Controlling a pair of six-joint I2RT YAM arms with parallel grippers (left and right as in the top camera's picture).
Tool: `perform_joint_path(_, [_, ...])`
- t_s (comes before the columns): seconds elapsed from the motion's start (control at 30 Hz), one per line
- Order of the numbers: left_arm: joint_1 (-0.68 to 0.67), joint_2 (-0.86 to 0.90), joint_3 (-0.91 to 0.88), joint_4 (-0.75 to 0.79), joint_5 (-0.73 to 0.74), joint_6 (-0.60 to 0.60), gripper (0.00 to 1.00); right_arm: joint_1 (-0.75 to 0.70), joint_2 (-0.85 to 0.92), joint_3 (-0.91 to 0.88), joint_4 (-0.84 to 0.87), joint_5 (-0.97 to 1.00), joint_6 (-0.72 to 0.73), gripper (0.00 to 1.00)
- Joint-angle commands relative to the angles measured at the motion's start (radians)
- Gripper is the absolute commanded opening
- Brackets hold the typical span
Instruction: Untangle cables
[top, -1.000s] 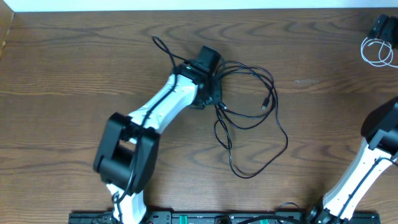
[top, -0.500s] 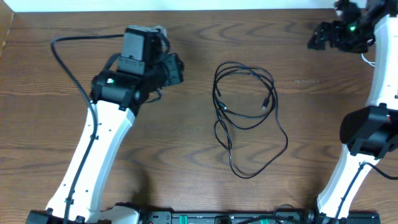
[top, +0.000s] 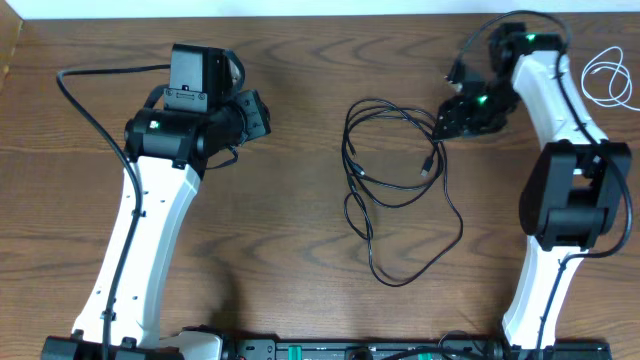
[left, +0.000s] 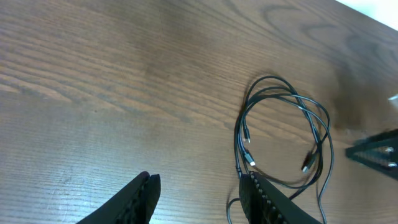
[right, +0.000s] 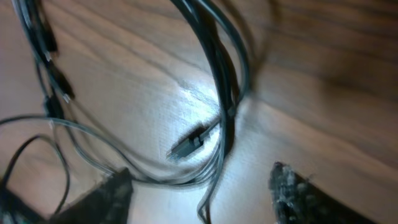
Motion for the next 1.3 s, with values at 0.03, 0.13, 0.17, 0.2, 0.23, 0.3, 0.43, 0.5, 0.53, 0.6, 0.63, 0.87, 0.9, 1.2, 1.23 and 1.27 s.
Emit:
perform_joint_path(0.03, [0.003,0.021,0.006,-0.002,-0.006,0.012,0.47,0.027,0.003,-0.137,0.138,0.068,0.0,0.52])
perform_joint_path(0.13, [0.003,0.022,0.006,-0.002,-0.006,0.012,0.47,0.029,0.003,-0.214,0.212,0.057,0.008,0.36])
perform_joint_path(0.17, [0.003,0.022,0.006,-0.002,-0.006,0.012,0.47,0.03,0.003,-0.226,0.22,0.055,0.007,0.29])
perform_joint_path(0.2, [0.003,0.022,0.006,-0.002,-0.006,0.012,0.47,0.031,0.003,-0.229,0.22,0.055,0.007,0.24])
perform_joint_path(0.23, [0.003,0.022,0.006,-0.002,-0.006,0.012,0.47,0.031,0.003,-0.229,0.221,0.055,0.008,0.18])
perform_joint_path(0.3, [0.003,0.023,0.006,-0.001,-0.006,0.012,0.47,0.031,0.003,-0.226,0.222,0.055,0.008,0.13])
perform_joint_path(0.43, [0.003,0.022,0.006,-0.002,-0.006,0.012,0.47,0.031,0.0,-0.185,0.209,0.056,0.03,0.01])
perform_joint_path(0.5, [0.003,0.022,0.006,-0.002,-0.006,0.012,0.47,0.032,-0.003,-0.131,0.173,0.055,0.035,0.01])
perform_joint_path(0.53, [0.003,0.023,0.006,-0.002,-0.006,0.012,0.47,0.034,-0.006,-0.084,0.141,0.055,0.047,0.01])
perform_joint_path(0.6, [0.003,0.023,0.006,-0.002,-0.006,0.012,0.47,0.049,-0.019,0.052,0.056,0.045,0.055,0.01])
perform_joint_path(0.63, [0.003,0.023,0.006,-0.002,-0.006,0.012,0.47,0.056,-0.024,0.099,0.029,0.035,0.055,0.01])
perform_joint_path(0.87, [0.003,0.023,0.006,-0.001,-0.006,0.012,0.47,0.166,-0.098,0.543,-0.101,-0.037,0.09,0.01])
perform_joint_path(0.9, [0.003,0.023,0.006,-0.002,-0.006,0.012,0.47,0.178,-0.11,0.592,-0.101,-0.038,0.101,0.01])
perform_joint_path(1.2, [0.003,0.023,0.006,0.006,-0.006,0.011,0.47,0.242,-0.136,0.661,-0.118,-0.044,0.198,0.01])
perform_joint_path(1.23, [0.003,0.023,0.006,0.006,-0.006,0.008,0.47,0.25,-0.133,0.652,-0.117,-0.069,0.198,0.01])
perform_joint_path(1.27, [0.003,0.023,0.006,0.007,-0.006,0.008,0.47,0.257,-0.129,0.649,-0.116,-0.108,0.197,0.01])
